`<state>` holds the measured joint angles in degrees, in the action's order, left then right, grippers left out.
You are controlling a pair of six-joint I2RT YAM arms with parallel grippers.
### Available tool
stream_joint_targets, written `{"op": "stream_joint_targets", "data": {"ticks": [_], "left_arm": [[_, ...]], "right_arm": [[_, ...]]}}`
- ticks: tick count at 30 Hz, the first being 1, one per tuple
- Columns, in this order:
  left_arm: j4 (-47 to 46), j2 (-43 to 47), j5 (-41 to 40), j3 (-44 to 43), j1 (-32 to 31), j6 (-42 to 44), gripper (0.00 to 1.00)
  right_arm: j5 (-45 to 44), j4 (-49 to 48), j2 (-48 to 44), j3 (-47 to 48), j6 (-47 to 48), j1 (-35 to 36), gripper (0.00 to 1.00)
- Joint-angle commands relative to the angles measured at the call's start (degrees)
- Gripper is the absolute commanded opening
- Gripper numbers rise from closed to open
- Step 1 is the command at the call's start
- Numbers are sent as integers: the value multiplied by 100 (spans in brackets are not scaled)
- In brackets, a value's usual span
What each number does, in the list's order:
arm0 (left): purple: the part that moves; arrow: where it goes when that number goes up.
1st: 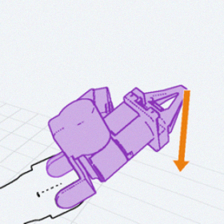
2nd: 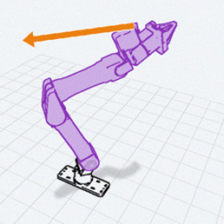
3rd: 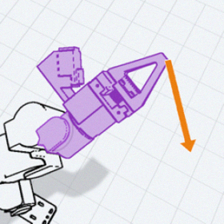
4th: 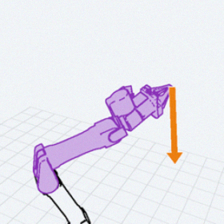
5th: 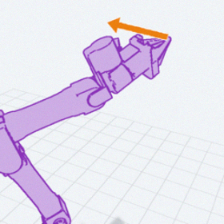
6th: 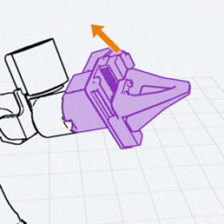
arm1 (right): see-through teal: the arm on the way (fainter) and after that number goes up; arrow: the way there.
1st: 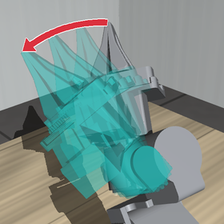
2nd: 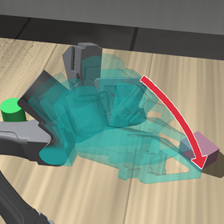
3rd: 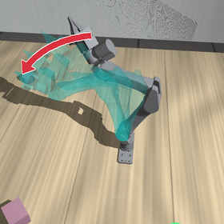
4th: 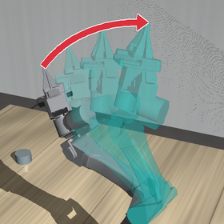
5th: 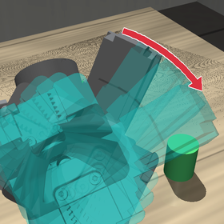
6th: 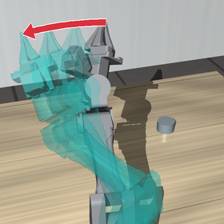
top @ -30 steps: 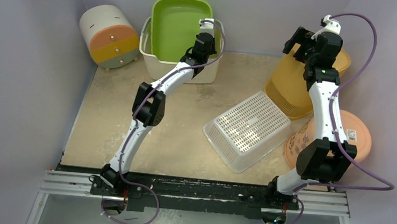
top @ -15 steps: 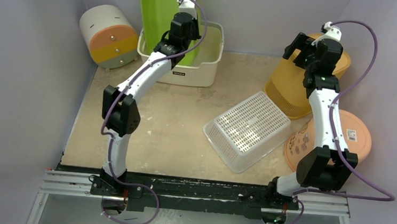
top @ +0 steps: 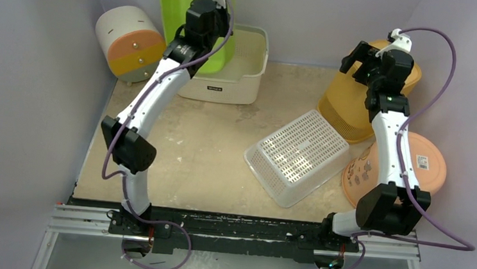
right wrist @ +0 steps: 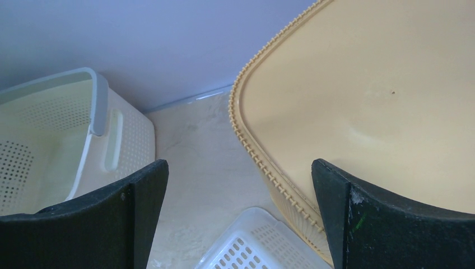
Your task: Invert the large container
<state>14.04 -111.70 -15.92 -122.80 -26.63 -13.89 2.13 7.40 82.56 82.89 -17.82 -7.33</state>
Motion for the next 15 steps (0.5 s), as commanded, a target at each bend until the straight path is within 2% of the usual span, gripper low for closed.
{"op": "stream_joint_targets", "data": {"ticks": [1, 4, 10, 15], "left_arm": [[-509, 1362, 60, -157, 53, 114, 0], [-789, 1865, 251, 246, 53, -140, 0], [-759, 2497, 1091, 490, 45, -930, 0], [-939, 3243, 1767, 1507, 44, -1736, 0]], "right_arm": [[164, -170, -303, -40, -120, -31, 100], [130, -135, -381, -108, -127, -31, 100], [-32, -20, -591, -204, -103, -31, 100], [4, 33, -713, -197, -140, -31, 99]]}}
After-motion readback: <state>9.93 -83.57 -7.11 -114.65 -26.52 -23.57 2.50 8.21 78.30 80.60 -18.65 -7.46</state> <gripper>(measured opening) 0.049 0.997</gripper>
